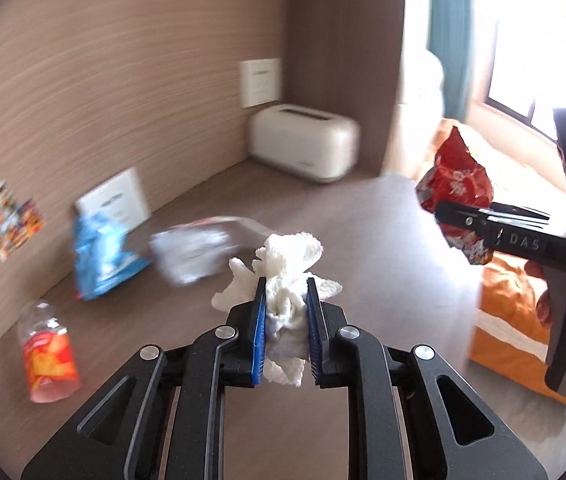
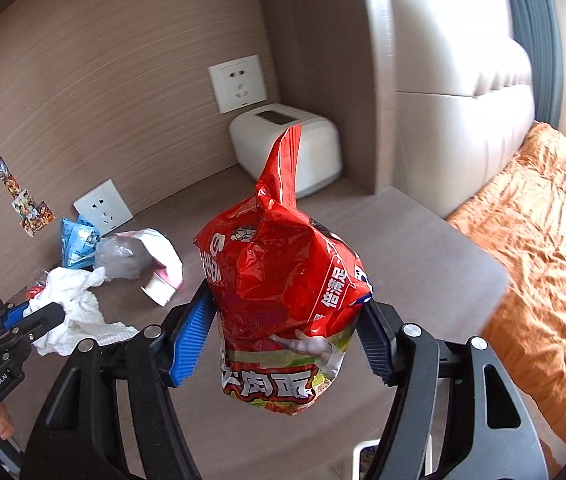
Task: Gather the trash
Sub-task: 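Grasp the white tissue with the left tool while the right tool grasps the red snack bag, then carry the tissue and red bag over the white bin and open both tools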
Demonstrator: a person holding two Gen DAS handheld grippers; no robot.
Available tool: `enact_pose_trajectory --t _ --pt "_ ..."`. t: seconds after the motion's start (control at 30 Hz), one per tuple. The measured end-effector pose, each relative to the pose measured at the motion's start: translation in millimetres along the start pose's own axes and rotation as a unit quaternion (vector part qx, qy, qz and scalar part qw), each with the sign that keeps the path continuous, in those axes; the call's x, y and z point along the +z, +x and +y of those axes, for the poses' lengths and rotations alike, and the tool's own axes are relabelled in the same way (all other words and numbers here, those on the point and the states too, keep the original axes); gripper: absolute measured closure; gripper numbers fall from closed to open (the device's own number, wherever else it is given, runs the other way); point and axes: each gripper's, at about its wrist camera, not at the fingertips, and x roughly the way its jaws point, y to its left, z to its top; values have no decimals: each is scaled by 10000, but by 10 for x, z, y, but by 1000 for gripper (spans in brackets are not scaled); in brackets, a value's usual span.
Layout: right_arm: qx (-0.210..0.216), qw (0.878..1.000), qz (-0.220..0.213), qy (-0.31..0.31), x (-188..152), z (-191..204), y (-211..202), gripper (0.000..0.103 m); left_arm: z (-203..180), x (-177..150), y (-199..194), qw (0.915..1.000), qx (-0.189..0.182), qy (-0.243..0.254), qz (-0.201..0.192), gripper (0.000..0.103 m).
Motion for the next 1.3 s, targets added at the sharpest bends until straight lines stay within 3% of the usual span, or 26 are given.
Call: enact_pose_trajectory --t 0.33,0.63,0.9,1.17,1.23,1.27,1.3 --pt "-407 9985 -58 356 -486 -725 -795 35 -1315 59 40 9905 -1106 817 47 86" --pt "-906 9917 157 900 -1039 -1366 -1208 35 -2450 -290 277 9621 -2159 1566 561 86" --pt "-1116 9800 680 1503 -1724 -1846 -968 35 -3070 -1013 958 9348 -2615 1928 1437 86" --pt "-1099 9647 1336 1984 -2581 -2302 -176 35 -3318 -1892 1934 9127 -2735 2047 2243 86" --pt "-1124 9623 1472 1990 -2787 -2360 45 33 -3315 -2110 2161 9052 -2822 2067 2415 77" --pt "-1105 9613 1565 1982 -2892 -2391 154 27 -3329 -2205 2261 9022 -2838 2080 2495 51" --pt "-1062 9597 1692 1975 -2986 -2416 267 13 -3344 -2285 2330 8995 -2856 2100 2555 19"
